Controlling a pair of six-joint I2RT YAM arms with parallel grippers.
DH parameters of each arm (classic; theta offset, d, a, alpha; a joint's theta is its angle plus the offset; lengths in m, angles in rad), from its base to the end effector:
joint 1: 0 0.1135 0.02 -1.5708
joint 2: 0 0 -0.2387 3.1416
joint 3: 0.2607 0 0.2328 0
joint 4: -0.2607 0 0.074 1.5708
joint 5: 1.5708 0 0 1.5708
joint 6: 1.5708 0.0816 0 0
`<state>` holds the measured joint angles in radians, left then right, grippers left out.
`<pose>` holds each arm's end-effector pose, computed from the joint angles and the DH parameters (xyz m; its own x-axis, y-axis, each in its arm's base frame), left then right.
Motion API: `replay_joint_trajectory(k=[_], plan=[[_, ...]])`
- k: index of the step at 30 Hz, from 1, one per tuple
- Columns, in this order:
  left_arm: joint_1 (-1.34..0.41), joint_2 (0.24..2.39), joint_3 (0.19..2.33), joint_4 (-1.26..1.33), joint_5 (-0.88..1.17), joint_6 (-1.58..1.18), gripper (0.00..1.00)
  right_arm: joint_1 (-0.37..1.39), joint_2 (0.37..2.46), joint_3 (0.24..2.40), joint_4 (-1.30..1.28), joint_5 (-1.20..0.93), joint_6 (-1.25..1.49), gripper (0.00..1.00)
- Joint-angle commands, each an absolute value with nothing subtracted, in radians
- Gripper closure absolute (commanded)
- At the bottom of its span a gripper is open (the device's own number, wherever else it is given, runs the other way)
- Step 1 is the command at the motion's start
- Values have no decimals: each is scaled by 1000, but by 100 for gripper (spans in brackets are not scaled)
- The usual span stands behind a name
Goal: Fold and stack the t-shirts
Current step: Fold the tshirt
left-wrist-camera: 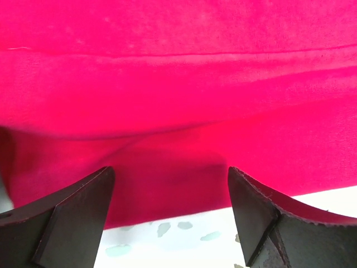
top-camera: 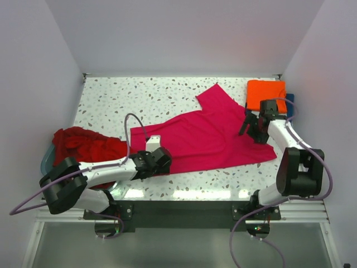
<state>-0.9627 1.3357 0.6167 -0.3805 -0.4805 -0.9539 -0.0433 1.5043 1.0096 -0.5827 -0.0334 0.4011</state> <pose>0.1679 -0.1751 0.1122 -0.7903 -0.1307 -0.5986 -0.0635 0.9892 -0.1321 0.3041 -0.0105 0.1607 -0.7993 0.4252 -0.4246 0.3688 0.9050 0.2120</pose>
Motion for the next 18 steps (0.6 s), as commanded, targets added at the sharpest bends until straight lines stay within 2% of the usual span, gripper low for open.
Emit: replay_joint_trajectory(k=[1, 8, 18], plan=[[-966, 1388, 643, -336, -471, -940, 13, -118, 1526, 959, -532, -95, 413, 20], [-968, 1355, 562, -299, -446, -969, 13, -185, 1621, 954, -538, -118, 414, 20], [-1003, 1272, 450, -281, -407, -996, 13, -301, 1563, 842, -577, -57, 485, 2]])
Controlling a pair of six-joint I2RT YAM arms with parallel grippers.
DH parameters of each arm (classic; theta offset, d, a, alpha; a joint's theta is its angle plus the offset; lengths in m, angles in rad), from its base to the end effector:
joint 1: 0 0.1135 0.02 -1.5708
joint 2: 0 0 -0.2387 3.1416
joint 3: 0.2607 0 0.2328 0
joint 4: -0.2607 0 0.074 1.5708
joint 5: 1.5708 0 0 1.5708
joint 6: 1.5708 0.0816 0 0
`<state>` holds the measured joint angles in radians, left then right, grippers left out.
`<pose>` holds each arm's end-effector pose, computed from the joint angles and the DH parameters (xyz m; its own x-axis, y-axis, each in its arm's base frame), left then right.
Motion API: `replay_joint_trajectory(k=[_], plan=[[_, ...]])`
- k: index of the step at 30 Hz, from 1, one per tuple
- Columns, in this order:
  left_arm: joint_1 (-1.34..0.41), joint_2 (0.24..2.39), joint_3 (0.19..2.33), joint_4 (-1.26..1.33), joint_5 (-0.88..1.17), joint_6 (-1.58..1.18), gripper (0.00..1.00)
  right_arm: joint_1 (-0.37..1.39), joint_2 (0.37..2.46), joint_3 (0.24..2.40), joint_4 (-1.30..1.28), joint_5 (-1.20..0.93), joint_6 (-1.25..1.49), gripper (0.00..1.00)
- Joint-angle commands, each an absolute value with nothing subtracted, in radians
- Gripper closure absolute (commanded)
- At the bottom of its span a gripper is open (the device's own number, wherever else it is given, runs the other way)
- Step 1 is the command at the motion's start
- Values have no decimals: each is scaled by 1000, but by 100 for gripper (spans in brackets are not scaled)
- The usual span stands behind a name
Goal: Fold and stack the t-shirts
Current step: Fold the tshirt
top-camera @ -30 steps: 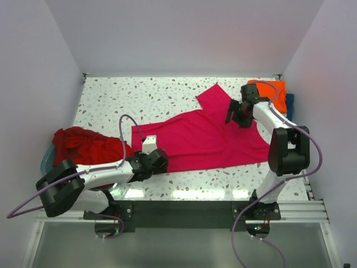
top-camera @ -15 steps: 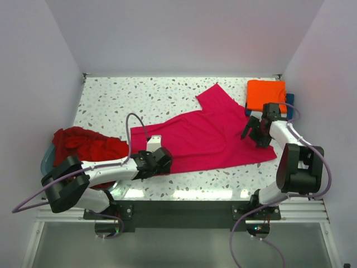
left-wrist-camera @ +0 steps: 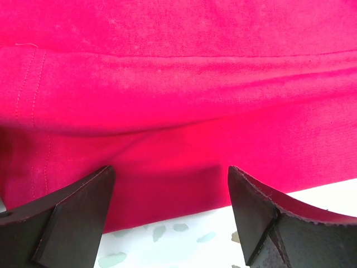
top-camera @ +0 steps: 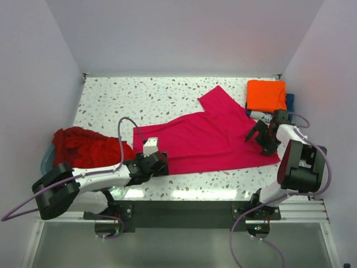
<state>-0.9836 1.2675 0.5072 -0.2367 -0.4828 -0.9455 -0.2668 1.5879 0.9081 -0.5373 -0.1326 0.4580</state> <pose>0.1603 -0.1725 0.1069 -0.7570 -0.1587 -0.6339 -0.0274 0.9769 -0.2119 0.2830 -0.0662 0.1121 -0.7156 0.6500 -0.2558 0.5949 0.7591 0.2644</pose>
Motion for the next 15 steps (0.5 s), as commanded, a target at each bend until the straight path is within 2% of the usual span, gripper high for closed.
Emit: replay_joint_trajectory(k=[1, 15], plan=[[-1009, 1264, 445, -282, -407, -1003, 13, -307, 1528, 830, -583, -51, 492, 1], [-1215, 1227, 414, -365, -448, -1166, 13, -393, 1166, 664, -730, 58, 630, 1]])
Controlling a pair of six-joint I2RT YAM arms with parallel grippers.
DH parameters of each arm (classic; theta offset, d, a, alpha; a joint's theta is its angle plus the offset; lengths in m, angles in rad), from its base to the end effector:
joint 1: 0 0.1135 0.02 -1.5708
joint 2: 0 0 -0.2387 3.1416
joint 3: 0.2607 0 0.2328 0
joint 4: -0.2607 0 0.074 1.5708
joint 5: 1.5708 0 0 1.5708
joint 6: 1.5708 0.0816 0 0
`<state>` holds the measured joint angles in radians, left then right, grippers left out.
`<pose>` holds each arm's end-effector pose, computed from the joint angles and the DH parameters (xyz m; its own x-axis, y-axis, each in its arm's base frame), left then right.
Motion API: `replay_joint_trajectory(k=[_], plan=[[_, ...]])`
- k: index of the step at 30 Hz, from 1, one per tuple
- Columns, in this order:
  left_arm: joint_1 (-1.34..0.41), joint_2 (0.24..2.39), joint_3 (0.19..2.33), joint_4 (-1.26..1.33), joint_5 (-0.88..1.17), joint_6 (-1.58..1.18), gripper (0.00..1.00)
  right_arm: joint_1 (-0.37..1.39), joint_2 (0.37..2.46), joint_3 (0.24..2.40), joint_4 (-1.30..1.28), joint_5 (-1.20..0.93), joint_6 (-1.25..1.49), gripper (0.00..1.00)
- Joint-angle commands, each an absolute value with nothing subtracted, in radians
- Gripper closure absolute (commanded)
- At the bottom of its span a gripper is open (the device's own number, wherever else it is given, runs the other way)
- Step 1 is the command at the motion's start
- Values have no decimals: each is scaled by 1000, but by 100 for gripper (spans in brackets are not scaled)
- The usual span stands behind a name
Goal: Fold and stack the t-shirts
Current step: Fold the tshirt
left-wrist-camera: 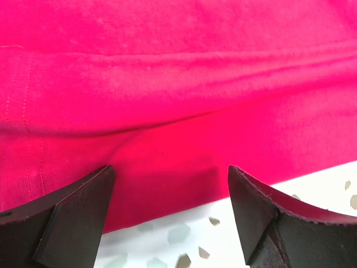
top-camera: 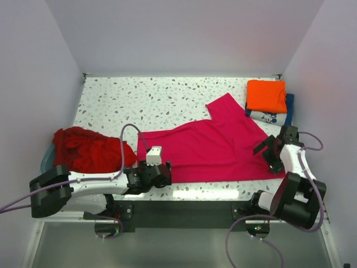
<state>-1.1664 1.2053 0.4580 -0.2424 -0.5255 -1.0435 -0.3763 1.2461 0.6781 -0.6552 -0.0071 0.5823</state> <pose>0.1241 -0.1860 0.1067 -0.7591 -0.1262 -0.6386 0.0615 0.9627 -0.2634 0.2037 -0.0798 0.1230 -0.5294 0.8005 -0.2808 0.7859 0.5875 0.1929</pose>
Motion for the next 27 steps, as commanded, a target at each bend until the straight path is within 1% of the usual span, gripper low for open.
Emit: replay_joint_trajectory(k=[1, 6, 10, 12, 13, 15, 16, 17, 19, 20, 22, 23, 24, 26, 27], plan=[[-1239, 1227, 414, -371, -449, -1176, 13, -397, 1152, 661, -739, 70, 632, 1], [-1276, 1190, 459, -477, -482, -1216, 11, -407, 1089, 696, -799, 83, 614, 1], [-1275, 1094, 589, -607, -560, -1207, 4, -405, 1025, 811, -863, 89, 572, 1], [-1266, 1083, 644, -678, -629, -1192, 1, -405, 1008, 856, -882, 77, 545, 1], [-1229, 1086, 691, -692, -643, -1160, 0, -405, 996, 892, -888, 65, 534, 1], [-1155, 1098, 721, -666, -626, -1091, 0, -405, 986, 920, -882, 23, 512, 1], [-1073, 1117, 736, -643, -608, -1012, 1, -405, 983, 942, -865, 8, 509, 1], [-1042, 1129, 747, -606, -591, -981, 1, -405, 982, 948, -851, 2, 499, 1], [-967, 1179, 782, -582, -589, -907, 2, -405, 988, 959, -775, -110, 476, 1], [-942, 1201, 798, -568, -574, -885, 2, -405, 1012, 968, -753, -133, 465, 1], [-875, 1253, 833, -546, -548, -835, 2, -393, 1055, 1015, -712, -184, 445, 4], [-855, 1267, 842, -525, -520, -822, 2, -379, 1119, 1040, -703, -180, 422, 5], [-838, 1276, 859, -516, -508, -802, 2, -327, 1150, 1066, -695, -163, 408, 5], [-802, 1292, 871, -493, -489, -784, 2, -250, 1225, 1173, -701, -53, 370, 5], [-792, 1296, 883, -486, -483, -767, 2, -191, 1302, 1208, -696, -32, 358, 5]])
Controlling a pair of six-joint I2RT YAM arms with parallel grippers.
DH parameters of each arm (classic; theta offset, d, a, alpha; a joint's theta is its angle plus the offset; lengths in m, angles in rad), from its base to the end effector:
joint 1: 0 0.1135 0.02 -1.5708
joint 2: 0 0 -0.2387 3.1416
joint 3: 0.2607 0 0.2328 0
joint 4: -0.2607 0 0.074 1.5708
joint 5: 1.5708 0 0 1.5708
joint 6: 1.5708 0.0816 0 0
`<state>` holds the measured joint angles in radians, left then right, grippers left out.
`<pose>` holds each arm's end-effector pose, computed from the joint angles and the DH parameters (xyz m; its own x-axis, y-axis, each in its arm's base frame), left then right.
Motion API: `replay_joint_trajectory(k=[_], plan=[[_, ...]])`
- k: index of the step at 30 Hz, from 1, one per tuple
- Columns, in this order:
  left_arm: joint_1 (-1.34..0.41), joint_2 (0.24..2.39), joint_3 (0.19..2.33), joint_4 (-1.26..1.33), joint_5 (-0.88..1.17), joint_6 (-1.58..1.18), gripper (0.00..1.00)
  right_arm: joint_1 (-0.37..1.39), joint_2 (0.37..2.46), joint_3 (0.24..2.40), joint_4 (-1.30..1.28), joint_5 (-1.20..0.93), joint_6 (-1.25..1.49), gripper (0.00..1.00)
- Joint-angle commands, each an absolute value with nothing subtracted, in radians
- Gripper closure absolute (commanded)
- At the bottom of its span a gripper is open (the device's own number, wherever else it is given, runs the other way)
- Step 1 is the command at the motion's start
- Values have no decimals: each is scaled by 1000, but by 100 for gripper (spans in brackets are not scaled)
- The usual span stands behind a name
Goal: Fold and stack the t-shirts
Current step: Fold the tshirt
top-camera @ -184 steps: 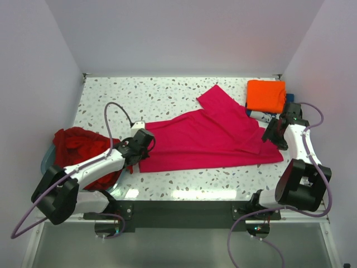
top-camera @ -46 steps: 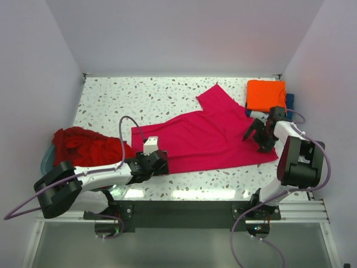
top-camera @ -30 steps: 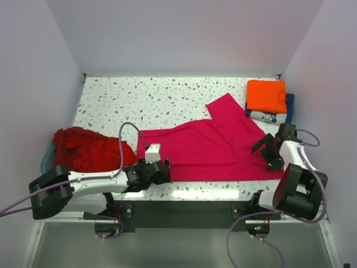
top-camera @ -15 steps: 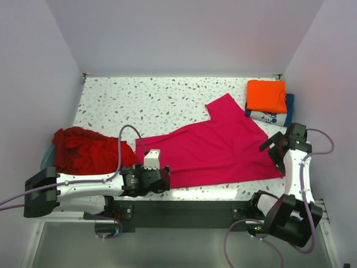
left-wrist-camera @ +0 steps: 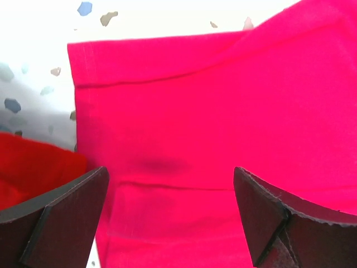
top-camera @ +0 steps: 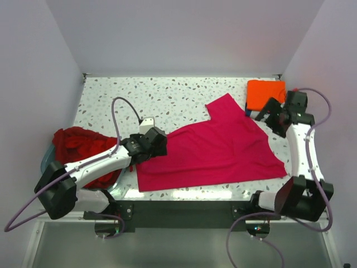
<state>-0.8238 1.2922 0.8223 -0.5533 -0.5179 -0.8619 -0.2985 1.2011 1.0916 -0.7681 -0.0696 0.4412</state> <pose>0.2046 -0.1615 0.1709 -0.7286 -0.1838 -0.6598 -0.1393 0.9829 -0.1201 0.2532 -0.0720 0.2516 -0.5576 0.6173 -0.5550 0.5408 0.7774 0.3212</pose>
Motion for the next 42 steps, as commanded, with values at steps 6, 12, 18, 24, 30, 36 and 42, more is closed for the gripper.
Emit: replay_joint_trajectory(k=[6, 12, 18, 24, 30, 36, 42], plan=[[-694, 1342, 902, -465, -400, -724, 2, -83, 1621, 1538, -661, -25, 307, 5], [-640, 1381, 916, -456, -362, -710, 2, -14, 1935, 1881, -666, -5, 258, 6], [-618, 1404, 931, -485, -371, -715, 2, 18, 2261, 2221, -704, -6, 212, 18], [-601, 1422, 956, -520, -379, -718, 1, 28, 2459, 2384, -687, -15, 202, 22], [-588, 1419, 953, -545, -390, -727, 1, 41, 2529, 2375, -631, -21, 204, 25], [-581, 1417, 950, -549, -383, -738, 1, 46, 2588, 2416, -632, -25, 195, 29], [-581, 1417, 942, -554, -383, -746, 1, 72, 2600, 2407, -644, -3, 167, 34]])
